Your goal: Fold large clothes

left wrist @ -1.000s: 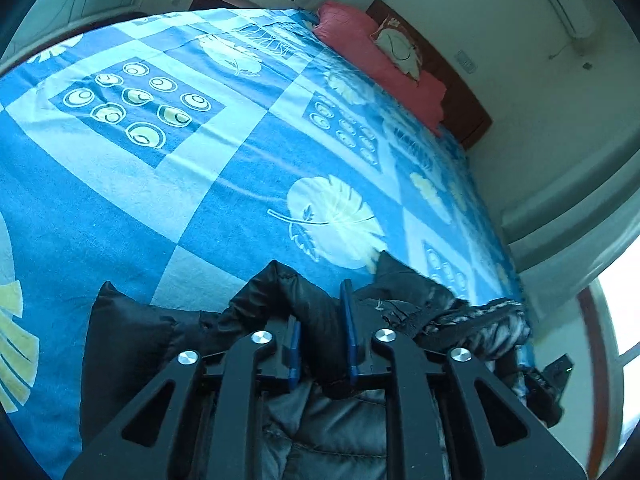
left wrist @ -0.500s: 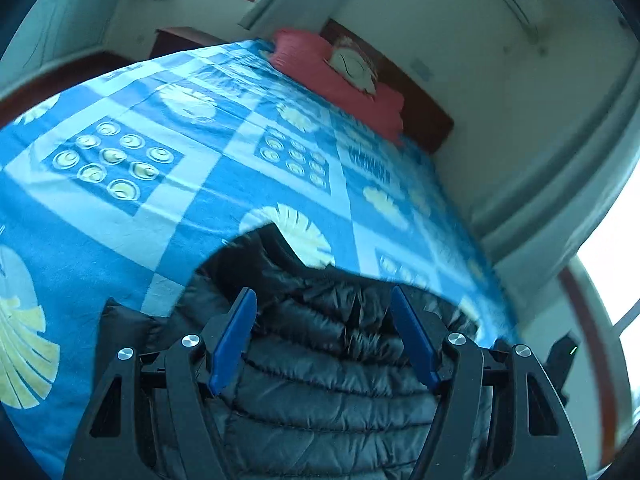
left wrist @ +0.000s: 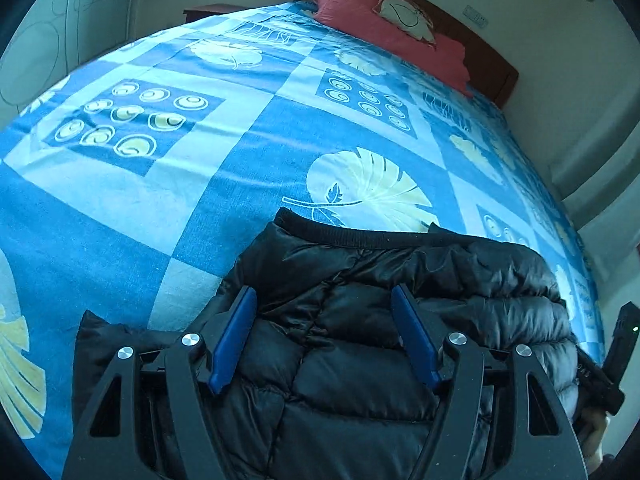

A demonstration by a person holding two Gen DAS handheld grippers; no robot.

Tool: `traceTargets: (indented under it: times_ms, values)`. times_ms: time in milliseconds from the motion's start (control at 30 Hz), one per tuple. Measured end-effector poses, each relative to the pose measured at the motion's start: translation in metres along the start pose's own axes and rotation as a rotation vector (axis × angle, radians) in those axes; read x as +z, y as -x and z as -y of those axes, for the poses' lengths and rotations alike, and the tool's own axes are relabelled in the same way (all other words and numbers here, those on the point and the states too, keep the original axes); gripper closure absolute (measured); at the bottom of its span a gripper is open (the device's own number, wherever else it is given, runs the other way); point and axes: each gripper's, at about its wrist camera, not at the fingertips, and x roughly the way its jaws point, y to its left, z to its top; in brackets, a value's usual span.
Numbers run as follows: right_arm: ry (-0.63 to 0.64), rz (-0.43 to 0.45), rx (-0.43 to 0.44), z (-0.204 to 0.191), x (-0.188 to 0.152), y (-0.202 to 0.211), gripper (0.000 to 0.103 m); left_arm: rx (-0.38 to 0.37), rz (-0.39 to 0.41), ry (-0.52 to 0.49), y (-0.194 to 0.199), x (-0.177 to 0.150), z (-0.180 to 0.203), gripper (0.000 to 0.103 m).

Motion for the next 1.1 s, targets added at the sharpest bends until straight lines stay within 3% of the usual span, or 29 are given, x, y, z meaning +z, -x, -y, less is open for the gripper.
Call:
traceTargets:
  times_ms: [100,167,233,333,400,500,600,733,933,1100]
  values:
    - [-0.006,0.020,0.013,0.002,0.002,0.022,0.043,0.038,0.024,-0.021,0.018,0.002,0.009,0.035]
    - [-0.024,0.070,0.028,0.010,0.004,0.045,0.043,-0.016,0.090,-0.035,0.046,0.001,0.018,0.035]
    - [-0.037,0.099,-0.008,0.022,0.007,0.058,0.043,-0.093,0.134,-0.077,0.068,-0.005,0.035,0.035]
    - [-0.054,0.085,-0.062,0.043,0.006,0.058,0.043,-0.172,0.096,-0.138,0.066,-0.015,0.062,0.034]
    - [-0.070,0.059,-0.097,0.055,0.002,0.051,0.043,-0.134,0.062,-0.183,0.049,-0.023,0.076,0.034]
    - [-0.145,0.011,-0.062,0.079,-0.010,0.029,0.043,-0.081,-0.012,-0.148,0.017,-0.030,0.070,0.034]
    - [-0.189,0.031,-0.046,0.088,-0.014,0.019,0.043,-0.076,-0.009,-0.156,0.002,-0.034,0.064,0.034]
    - [-0.168,0.038,-0.081,0.082,-0.013,0.019,0.043,0.003,-0.022,-0.218,-0.003,-0.038,0.077,0.034]
    - [-0.180,0.071,-0.057,0.084,-0.018,0.071,0.042,-0.027,0.005,-0.191,0.049,-0.038,0.070,0.034]
    - [-0.216,0.091,-0.034,0.094,-0.053,0.128,0.041,-0.059,0.068,-0.100,0.112,-0.064,0.033,0.034]
